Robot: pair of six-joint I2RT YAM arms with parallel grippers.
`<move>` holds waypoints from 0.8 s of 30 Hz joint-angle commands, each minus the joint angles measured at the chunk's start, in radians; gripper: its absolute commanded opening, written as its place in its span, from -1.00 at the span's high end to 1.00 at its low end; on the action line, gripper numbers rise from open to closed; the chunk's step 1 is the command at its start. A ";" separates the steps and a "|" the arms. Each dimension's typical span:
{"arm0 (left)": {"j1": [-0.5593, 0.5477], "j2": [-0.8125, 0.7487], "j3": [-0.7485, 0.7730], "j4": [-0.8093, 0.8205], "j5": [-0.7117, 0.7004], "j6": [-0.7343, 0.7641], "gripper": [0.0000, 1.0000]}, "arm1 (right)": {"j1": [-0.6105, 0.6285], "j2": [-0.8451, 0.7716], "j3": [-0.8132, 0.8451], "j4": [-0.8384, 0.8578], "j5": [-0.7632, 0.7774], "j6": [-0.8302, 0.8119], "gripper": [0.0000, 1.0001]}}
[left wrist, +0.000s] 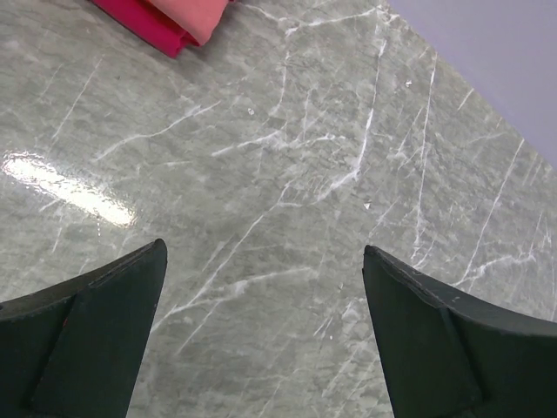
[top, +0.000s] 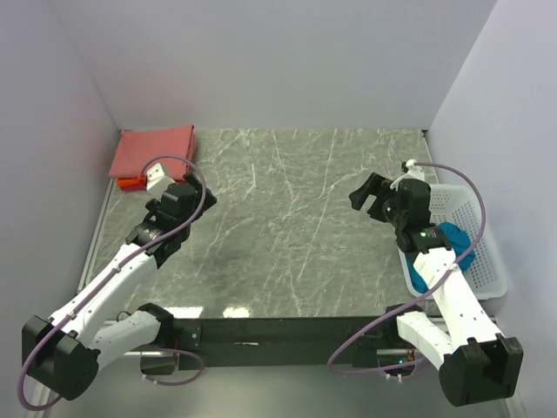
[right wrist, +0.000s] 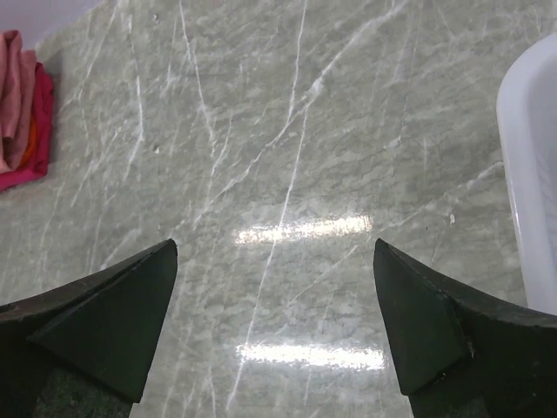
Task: Fold and stack the t-shirts
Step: Grab the tshirt from the pile
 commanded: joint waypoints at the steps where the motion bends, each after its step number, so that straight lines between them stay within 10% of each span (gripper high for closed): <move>1: 0.000 -0.031 -0.010 0.033 -0.025 0.016 -0.99 | 0.002 0.001 0.119 -0.046 0.030 0.010 -0.99; 8: 0.000 -0.034 -0.012 0.020 -0.026 0.023 -0.99 | -0.046 0.157 0.352 -0.325 0.421 0.096 -1.00; 15: 0.000 -0.059 -0.029 0.033 -0.025 0.036 -0.99 | -0.468 0.309 0.361 -0.441 0.277 0.147 -0.99; 24: 0.000 -0.022 -0.015 0.044 0.000 0.050 -0.99 | -0.680 0.432 0.146 -0.287 0.257 0.102 -0.89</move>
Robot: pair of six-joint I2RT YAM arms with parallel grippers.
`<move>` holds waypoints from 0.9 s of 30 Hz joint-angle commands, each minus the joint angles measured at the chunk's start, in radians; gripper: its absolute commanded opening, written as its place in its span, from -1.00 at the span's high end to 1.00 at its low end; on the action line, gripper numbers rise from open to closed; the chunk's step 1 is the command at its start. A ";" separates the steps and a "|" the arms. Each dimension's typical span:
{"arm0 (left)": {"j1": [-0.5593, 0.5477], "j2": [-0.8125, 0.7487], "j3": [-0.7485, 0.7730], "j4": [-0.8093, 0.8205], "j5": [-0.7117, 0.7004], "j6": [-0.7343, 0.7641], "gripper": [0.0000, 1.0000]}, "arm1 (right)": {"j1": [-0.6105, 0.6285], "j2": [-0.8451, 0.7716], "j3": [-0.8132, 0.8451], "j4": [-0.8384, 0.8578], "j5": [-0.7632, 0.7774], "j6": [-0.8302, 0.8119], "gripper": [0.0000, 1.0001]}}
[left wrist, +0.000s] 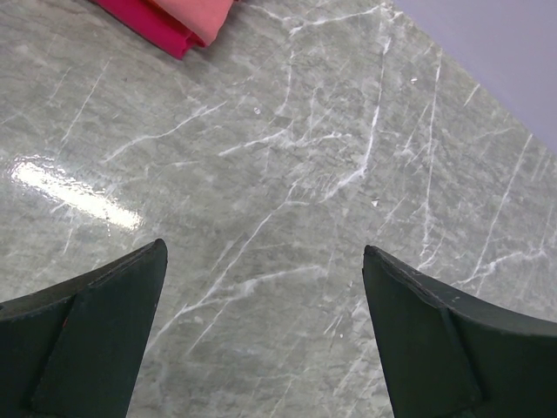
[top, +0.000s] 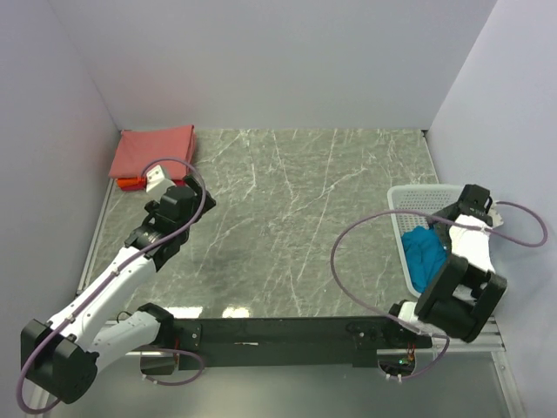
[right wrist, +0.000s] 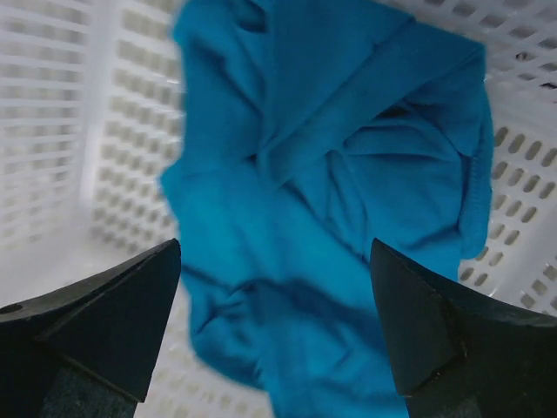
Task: Fold and stack the t-shirts
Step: Grab the tshirt from the pile, then move the tshirt to the center of the board
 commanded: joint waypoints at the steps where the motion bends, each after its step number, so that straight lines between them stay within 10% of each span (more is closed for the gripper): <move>1: 0.000 0.015 0.013 0.031 0.004 0.022 -0.99 | -0.012 0.089 -0.019 0.101 0.008 -0.023 -0.89; 6: 0.000 0.021 0.018 0.020 -0.001 0.021 -0.99 | -0.014 0.285 0.021 0.135 0.016 -0.005 -0.63; 10: 0.000 0.009 0.015 0.012 -0.015 0.013 -0.99 | -0.011 0.294 0.035 0.146 -0.033 -0.005 0.69; 12: 0.000 0.001 0.010 0.024 -0.004 0.016 -0.99 | -0.002 0.203 0.055 0.123 -0.011 -0.007 1.00; 21: 0.000 0.007 0.006 0.046 0.041 0.019 -0.99 | 0.162 -0.280 0.301 -0.005 -0.029 -0.076 1.00; 27: 0.000 -0.008 0.015 0.021 0.028 0.004 -0.99 | 0.651 -0.242 0.566 0.044 -0.085 -0.175 1.00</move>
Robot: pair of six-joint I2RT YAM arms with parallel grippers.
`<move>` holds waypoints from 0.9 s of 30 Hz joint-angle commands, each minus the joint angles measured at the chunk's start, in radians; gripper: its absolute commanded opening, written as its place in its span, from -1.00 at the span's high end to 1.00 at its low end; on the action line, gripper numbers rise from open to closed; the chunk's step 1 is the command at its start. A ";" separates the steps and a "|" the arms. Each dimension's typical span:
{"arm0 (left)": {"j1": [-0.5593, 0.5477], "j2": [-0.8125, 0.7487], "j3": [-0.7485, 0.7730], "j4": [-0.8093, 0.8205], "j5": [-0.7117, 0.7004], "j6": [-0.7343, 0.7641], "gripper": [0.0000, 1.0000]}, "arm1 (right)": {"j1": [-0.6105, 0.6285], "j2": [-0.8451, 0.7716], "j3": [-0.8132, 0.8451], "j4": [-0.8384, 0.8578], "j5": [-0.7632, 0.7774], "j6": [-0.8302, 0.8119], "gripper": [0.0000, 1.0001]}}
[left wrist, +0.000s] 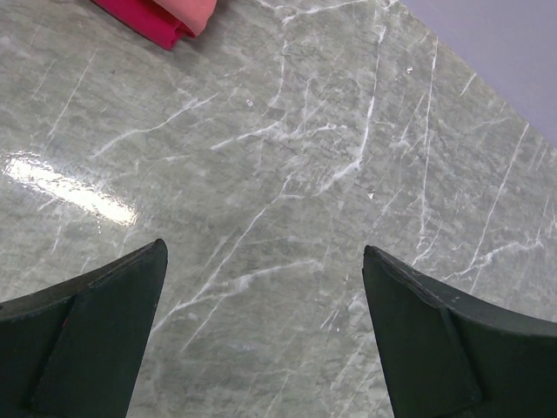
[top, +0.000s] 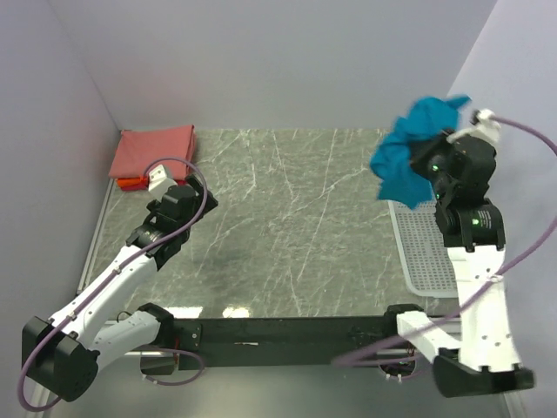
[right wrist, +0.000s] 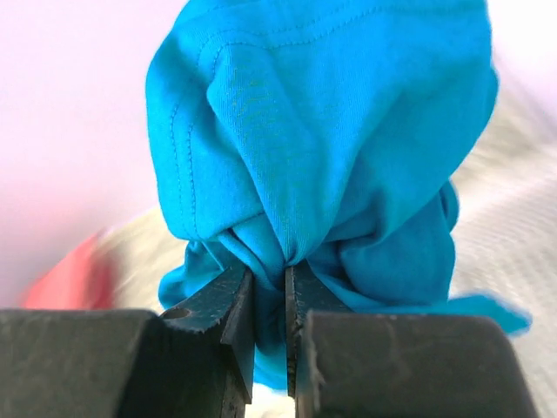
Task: Fold and stack the t-shirts
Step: Move the tshirt to the center of the board
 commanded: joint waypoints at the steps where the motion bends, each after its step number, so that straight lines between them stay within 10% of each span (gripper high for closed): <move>1: 0.000 -0.035 0.012 0.005 0.002 -0.010 -0.99 | 0.242 0.078 0.144 0.037 -0.054 -0.094 1.00; 5: 0.000 -0.080 0.021 -0.048 -0.010 -0.046 -0.99 | 0.468 0.228 0.275 0.034 -0.173 -0.174 0.83; 9: 0.000 -0.115 0.023 -0.139 -0.076 -0.106 -0.99 | 0.467 0.253 0.151 0.069 -0.139 -0.123 -0.21; 11: 0.000 -0.126 0.020 -0.171 -0.119 -0.144 -0.99 | 0.467 0.249 0.053 0.042 -0.021 -0.075 -0.40; 16: 0.000 -0.098 0.010 -0.175 -0.107 -0.149 -0.99 | 0.450 0.224 -0.110 -0.024 0.153 -0.036 -0.52; 27: 0.000 0.261 0.082 -0.061 0.207 -0.041 -0.99 | 0.563 0.340 -0.353 0.111 -0.123 -0.007 -0.45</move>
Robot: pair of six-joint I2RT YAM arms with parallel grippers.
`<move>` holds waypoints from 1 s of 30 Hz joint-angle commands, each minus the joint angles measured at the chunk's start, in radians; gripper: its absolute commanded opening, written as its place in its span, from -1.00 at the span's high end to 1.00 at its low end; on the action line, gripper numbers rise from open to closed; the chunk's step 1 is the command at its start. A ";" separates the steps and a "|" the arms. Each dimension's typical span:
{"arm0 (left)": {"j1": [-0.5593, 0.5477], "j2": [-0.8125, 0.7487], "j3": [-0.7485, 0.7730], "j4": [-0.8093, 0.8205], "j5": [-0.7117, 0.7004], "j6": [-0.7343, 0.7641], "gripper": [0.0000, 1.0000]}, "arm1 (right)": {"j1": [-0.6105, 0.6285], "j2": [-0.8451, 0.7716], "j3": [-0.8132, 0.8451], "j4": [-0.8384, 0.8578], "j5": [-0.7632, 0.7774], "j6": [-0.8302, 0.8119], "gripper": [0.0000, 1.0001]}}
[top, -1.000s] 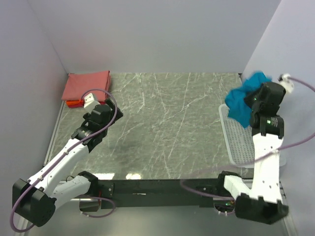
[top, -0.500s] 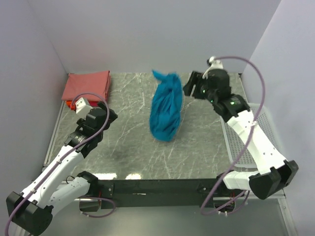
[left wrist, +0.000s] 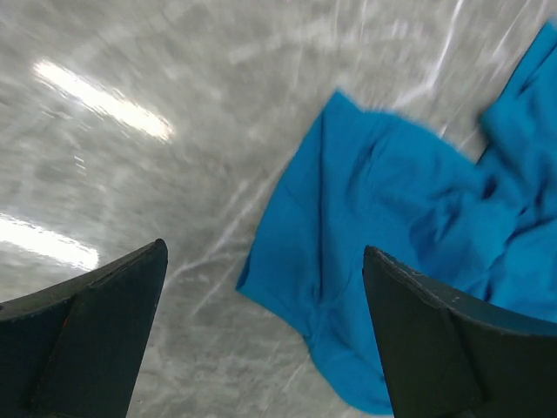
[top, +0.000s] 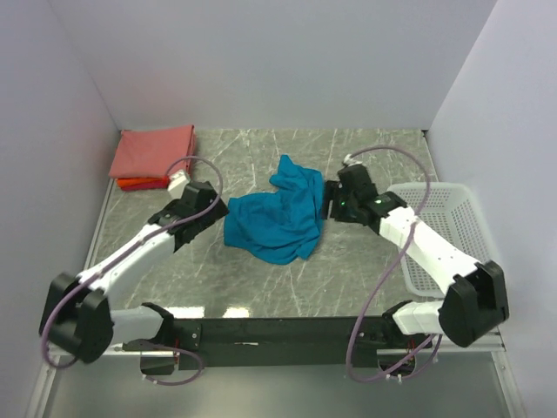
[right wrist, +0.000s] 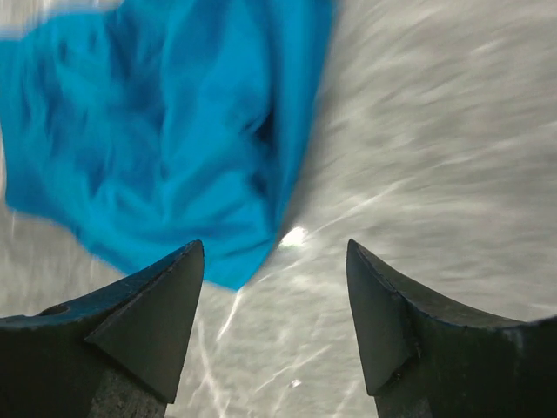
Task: Fold and stack the t-shirts
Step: Flatten the tshirt out
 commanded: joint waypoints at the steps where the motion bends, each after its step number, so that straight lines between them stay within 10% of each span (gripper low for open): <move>1: 0.000 0.083 0.043 0.003 0.173 0.031 -0.99 | 0.073 0.069 -0.040 0.082 -0.081 0.058 -0.44; 8: -0.003 0.003 -0.224 0.162 0.391 0.002 -0.79 | 0.114 0.081 -0.245 0.217 -0.208 0.179 -0.27; 24: -0.005 0.248 -0.200 0.320 0.356 0.039 -0.10 | 0.113 0.150 -0.356 0.438 -0.317 0.288 -0.04; 25: -0.005 0.283 -0.186 0.320 0.353 0.042 -0.05 | 0.114 0.159 -0.348 0.441 -0.316 0.286 0.04; 28: -0.005 0.342 -0.155 0.306 0.345 0.047 0.99 | 0.113 0.176 -0.327 0.422 -0.314 0.277 0.47; 30: -0.005 0.353 -0.140 0.291 0.313 0.037 0.99 | 0.113 0.162 -0.316 0.394 -0.293 0.273 0.95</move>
